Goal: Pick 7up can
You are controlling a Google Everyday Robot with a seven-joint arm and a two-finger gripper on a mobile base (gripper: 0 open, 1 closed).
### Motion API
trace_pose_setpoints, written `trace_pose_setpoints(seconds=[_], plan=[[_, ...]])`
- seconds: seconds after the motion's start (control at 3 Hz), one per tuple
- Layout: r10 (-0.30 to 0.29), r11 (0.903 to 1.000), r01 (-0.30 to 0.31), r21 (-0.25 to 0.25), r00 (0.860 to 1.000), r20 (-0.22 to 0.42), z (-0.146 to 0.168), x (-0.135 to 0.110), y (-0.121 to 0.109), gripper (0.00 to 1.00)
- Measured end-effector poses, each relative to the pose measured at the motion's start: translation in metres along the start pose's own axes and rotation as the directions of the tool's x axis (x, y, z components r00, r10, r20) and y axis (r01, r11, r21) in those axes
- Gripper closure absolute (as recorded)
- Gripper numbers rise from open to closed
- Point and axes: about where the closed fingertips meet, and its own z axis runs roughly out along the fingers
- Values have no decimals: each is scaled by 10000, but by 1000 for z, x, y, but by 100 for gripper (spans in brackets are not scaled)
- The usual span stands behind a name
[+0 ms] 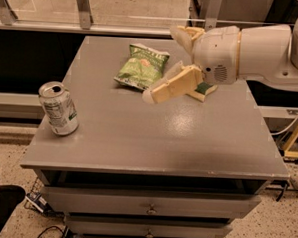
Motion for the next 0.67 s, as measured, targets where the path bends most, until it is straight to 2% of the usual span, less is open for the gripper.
trace_pose_setpoints(seconds=[0.33,0.67], plan=[[337,9989,-322,-342,9985,437,24,8,5,0],[1024,9925,-901,-826,9818,1600,78,29,16,0]])
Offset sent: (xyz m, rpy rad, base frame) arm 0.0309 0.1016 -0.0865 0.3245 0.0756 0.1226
